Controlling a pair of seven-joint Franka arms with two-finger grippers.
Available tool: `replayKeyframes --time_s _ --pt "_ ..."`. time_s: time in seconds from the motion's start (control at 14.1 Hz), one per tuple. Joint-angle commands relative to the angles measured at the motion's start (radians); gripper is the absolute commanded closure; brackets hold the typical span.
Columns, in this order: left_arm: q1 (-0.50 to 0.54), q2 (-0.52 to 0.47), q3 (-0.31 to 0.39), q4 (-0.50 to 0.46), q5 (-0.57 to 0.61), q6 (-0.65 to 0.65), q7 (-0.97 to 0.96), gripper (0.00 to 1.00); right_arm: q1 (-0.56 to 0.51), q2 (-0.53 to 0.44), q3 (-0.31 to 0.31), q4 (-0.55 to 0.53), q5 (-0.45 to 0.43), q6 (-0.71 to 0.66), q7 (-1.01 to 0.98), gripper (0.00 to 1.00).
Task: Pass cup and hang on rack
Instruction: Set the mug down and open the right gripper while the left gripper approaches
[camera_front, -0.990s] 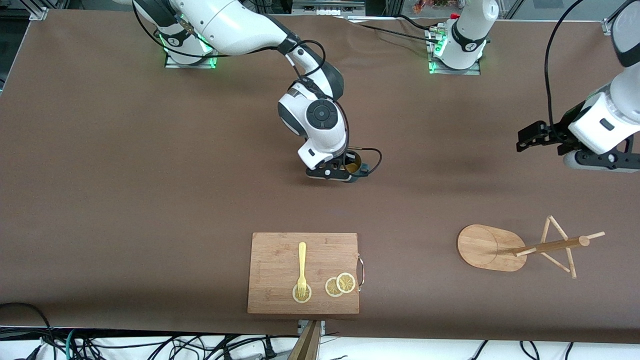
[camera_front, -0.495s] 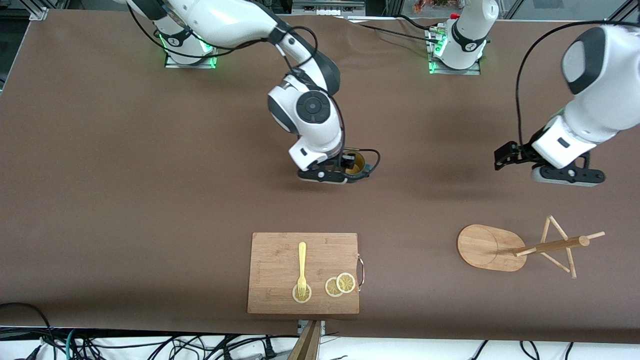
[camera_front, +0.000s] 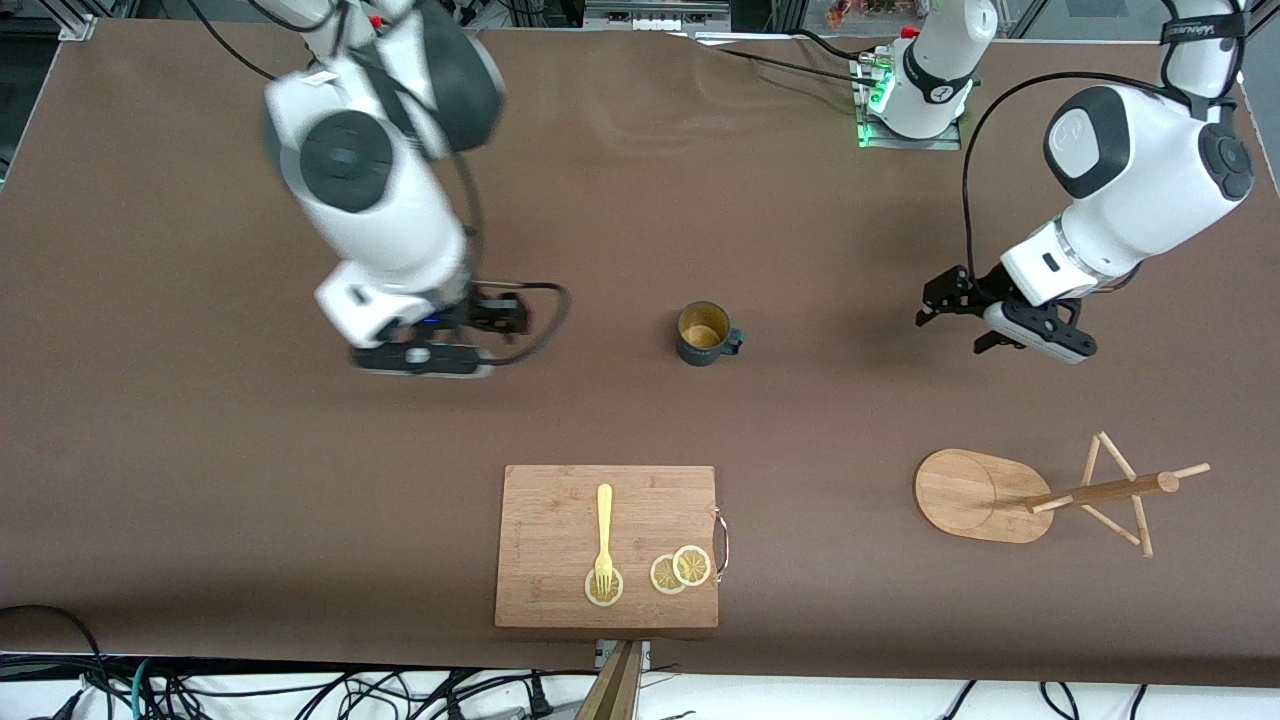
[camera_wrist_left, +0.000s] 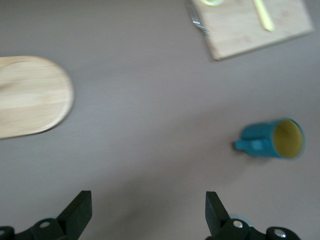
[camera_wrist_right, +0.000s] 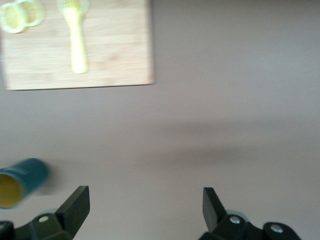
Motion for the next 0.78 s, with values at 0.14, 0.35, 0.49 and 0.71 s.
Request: replayKeyframes --time_s 0.14,0.35,0.49,0.71 --pt "0.032 0.047 -0.032 -0.033 -0.189 -0.017 0.536 0.00 -0.043 -0.108 -0.193 -0.047 0.005 -0.156 -0.293 0.00" --pt "0.075 0.118 -0.075 -0.032 -0.288 -0.043 0.796 0.00 -0.197 -0.218 -0.153 -0.197 0.007 -0.140 -0.429 0.00" --pt "0.087 0.171 -0.096 -0.024 -0.395 -0.053 0.994 0.00 -0.315 -0.286 -0.071 -0.309 0.002 -0.115 -0.472 0.00" --pt "0.141 0.315 -0.170 0.002 -0.537 -0.053 1.266 0.00 -0.480 -0.400 0.043 -0.491 0.004 0.012 -0.503 0.00"
